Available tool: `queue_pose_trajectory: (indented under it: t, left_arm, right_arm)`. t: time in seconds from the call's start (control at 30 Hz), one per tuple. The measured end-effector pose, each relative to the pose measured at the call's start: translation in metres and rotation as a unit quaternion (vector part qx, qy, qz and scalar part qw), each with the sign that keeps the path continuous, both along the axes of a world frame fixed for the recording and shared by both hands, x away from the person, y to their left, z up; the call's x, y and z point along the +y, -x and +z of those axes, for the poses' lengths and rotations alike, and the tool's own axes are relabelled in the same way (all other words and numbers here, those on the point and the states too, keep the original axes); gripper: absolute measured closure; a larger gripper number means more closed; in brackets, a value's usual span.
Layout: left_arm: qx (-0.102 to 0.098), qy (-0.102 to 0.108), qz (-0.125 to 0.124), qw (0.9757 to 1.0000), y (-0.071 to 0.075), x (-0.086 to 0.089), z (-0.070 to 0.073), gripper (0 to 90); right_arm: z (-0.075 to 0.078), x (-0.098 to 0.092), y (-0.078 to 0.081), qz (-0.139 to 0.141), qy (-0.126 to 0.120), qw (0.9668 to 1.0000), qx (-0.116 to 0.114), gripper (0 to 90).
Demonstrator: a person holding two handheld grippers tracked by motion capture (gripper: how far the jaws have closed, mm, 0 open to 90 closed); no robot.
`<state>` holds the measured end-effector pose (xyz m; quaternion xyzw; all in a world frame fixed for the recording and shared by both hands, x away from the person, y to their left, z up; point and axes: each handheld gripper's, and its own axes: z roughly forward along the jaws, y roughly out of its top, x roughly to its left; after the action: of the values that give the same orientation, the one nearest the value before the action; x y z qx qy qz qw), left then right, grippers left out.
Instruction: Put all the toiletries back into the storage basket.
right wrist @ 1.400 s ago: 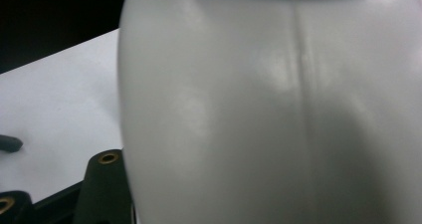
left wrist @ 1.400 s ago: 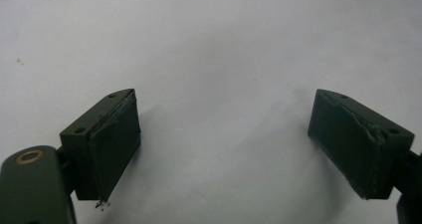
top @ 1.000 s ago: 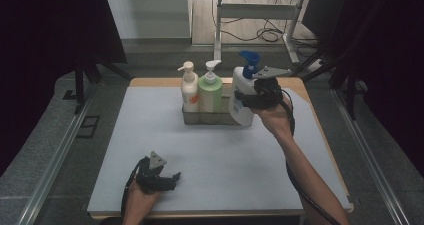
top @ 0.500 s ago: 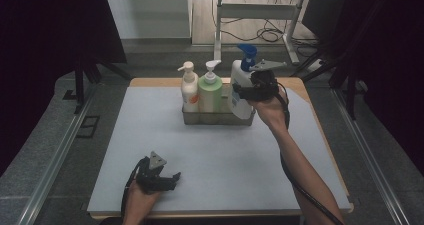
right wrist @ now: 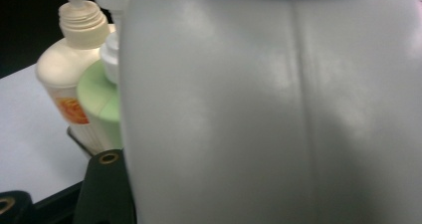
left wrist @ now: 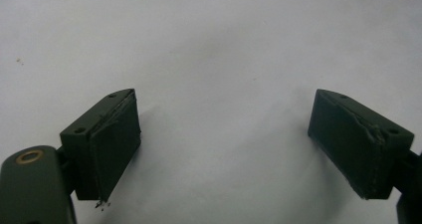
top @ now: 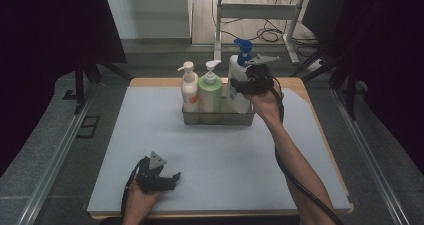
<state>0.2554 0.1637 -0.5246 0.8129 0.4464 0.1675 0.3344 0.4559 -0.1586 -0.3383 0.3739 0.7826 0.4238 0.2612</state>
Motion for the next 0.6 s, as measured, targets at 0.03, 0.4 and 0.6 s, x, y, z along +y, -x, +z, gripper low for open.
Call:
queue_pose_trajectory:
  t: [0.03, 0.4, 0.6]
  left_arm:
    - [0.0, 0.0, 0.0, 1.0, 0.0, 0.0, 0.0, 12.7]
    - [0.001, -0.002, -0.001, 1.0, 0.0, 0.0, 0.0, 12.7]
    - [0.001, -0.002, -0.001, 1.0, 0.0, 0.0, 0.0, 12.7]
  right_arm:
    - [0.0, 0.0, -0.002, -0.001, 0.0, 1.0, -0.001, 38.0]
    - [-0.005, 0.0, -0.019, -0.019, -0.007, 0.9998, -0.005, 38.0]
    - [-0.013, 0.003, -0.027, -0.025, -0.007, 0.9997, 0.0, 38.0]
